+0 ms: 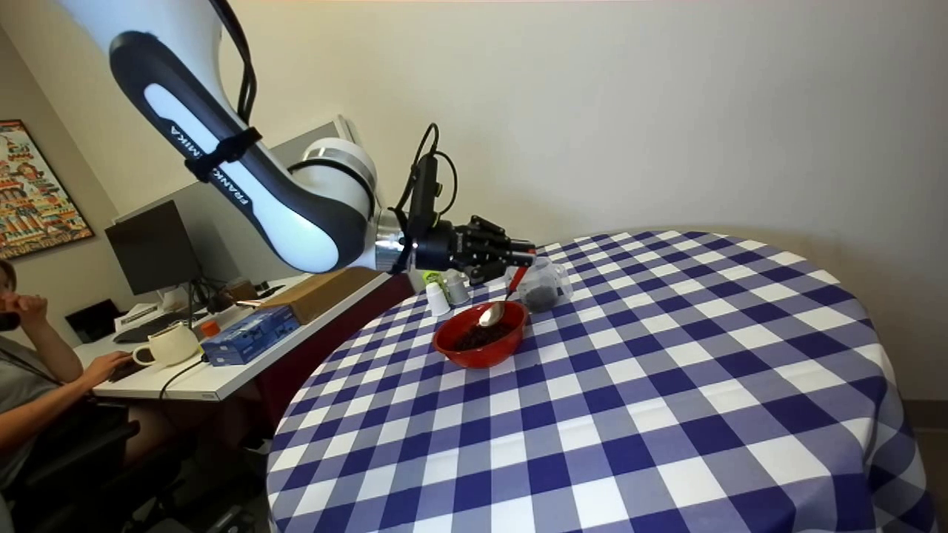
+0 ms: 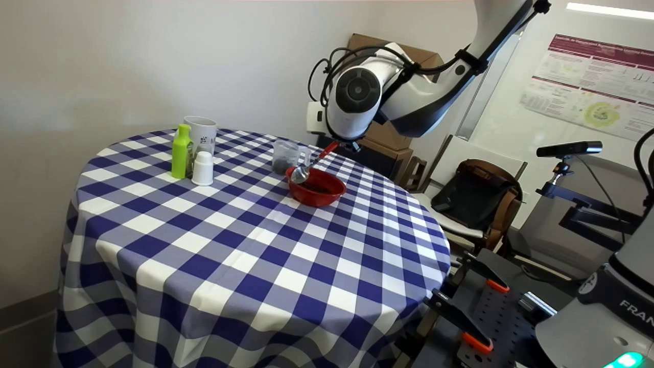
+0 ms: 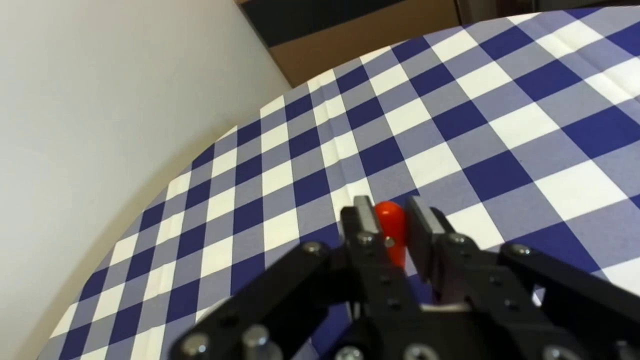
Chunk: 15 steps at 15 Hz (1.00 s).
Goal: Use the spoon to scoop up contents in the bowl and pour them in the jug
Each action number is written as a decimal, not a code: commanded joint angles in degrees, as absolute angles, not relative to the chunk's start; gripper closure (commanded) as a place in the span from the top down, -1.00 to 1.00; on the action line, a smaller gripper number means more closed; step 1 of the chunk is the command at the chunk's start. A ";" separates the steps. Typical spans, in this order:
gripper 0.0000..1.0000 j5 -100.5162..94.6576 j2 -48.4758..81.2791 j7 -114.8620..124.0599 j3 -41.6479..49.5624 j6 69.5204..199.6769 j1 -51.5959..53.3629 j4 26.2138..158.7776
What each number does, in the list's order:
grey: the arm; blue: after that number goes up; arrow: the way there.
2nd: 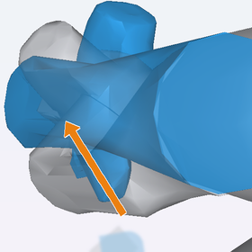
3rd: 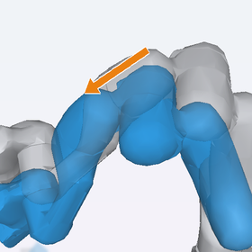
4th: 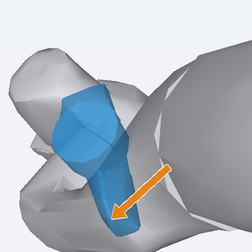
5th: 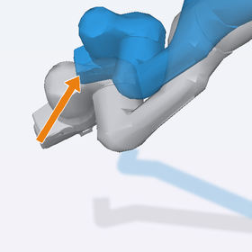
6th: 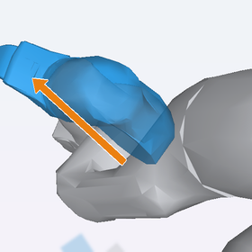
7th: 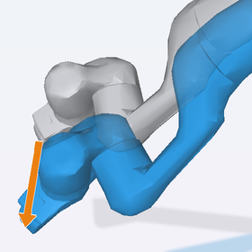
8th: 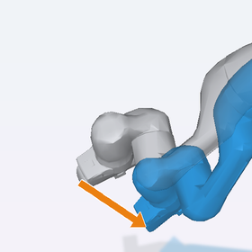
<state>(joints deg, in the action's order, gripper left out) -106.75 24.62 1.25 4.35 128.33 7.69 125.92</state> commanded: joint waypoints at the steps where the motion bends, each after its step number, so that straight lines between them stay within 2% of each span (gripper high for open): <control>1: -0.90 -111.79 26.32 5.27 1.10 122.24 5.70 126.52; 15: -0.90 -106.05 27.97 4.09 -3.64 120.52 2.26 129.09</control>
